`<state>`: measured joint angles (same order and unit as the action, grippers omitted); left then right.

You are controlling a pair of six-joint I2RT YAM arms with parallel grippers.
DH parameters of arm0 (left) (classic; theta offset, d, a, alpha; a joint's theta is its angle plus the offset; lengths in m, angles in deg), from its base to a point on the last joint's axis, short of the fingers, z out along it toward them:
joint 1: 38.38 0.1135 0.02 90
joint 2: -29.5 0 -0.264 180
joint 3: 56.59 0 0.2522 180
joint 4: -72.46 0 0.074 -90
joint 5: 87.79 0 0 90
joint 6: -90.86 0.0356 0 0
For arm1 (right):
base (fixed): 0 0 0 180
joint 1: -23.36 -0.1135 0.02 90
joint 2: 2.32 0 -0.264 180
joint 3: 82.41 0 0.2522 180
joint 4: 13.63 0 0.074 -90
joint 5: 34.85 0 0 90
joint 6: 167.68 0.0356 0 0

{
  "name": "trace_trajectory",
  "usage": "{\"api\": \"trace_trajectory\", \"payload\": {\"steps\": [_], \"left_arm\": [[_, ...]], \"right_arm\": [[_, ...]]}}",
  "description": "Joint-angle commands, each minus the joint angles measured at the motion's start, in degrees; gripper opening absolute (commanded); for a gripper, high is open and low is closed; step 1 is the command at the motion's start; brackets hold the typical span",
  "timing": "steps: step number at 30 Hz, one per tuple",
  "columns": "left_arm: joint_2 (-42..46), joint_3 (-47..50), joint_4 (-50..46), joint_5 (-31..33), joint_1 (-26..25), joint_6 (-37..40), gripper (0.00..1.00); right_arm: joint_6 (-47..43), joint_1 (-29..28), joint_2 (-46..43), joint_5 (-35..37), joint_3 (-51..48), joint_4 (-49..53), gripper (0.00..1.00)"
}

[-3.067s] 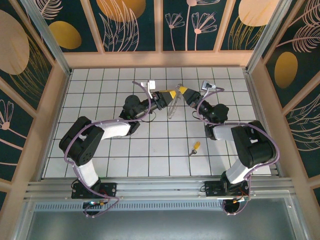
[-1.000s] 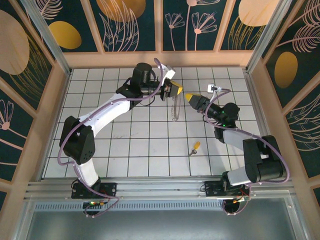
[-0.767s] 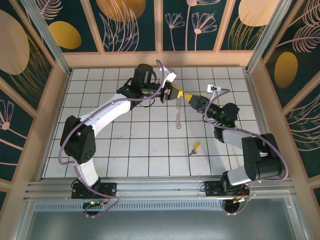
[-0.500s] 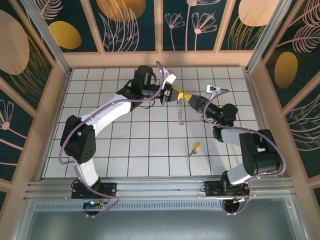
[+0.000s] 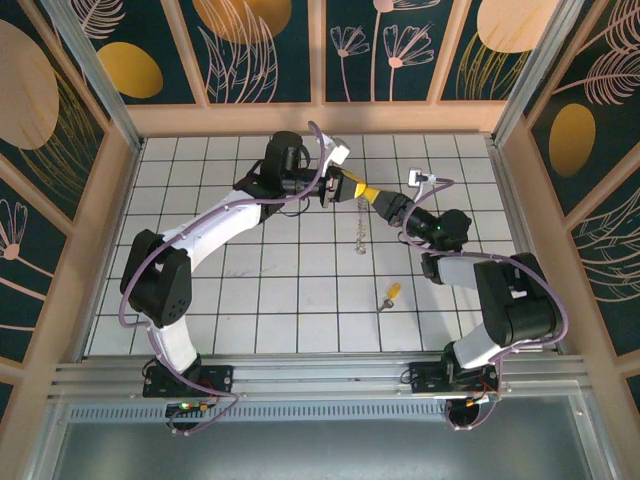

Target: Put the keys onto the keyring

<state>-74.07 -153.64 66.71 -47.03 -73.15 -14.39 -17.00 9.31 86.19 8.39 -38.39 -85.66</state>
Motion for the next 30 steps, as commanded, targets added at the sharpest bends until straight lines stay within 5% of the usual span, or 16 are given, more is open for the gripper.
{"api": "trace_trajectory", "payload": {"steps": [1,16,22,30], "left_arm": [[-0.6,0.3,5.5,-1.8,0.1,-1.9,0.0],[-1.6,0.5,7.8,-2.8,0.1,-4.2,0.0],[-1.9,0.9,9.0,-2.8,0.1,-5.3,0.0],[-1.4,2.8,13.0,-1.5,0.1,-8.5,0.03]], "right_arm": [[1.5,-0.8,1.5,-0.8,1.2,-5.3,0.21],[3.3,-1.7,4.2,-0.6,3.6,-8.1,0.22],[4.4,-1.9,5.2,-0.1,3.8,-9.8,0.0],[4.8,-1.8,5.3,1.9,2.8,-11.2,0.0]]}}
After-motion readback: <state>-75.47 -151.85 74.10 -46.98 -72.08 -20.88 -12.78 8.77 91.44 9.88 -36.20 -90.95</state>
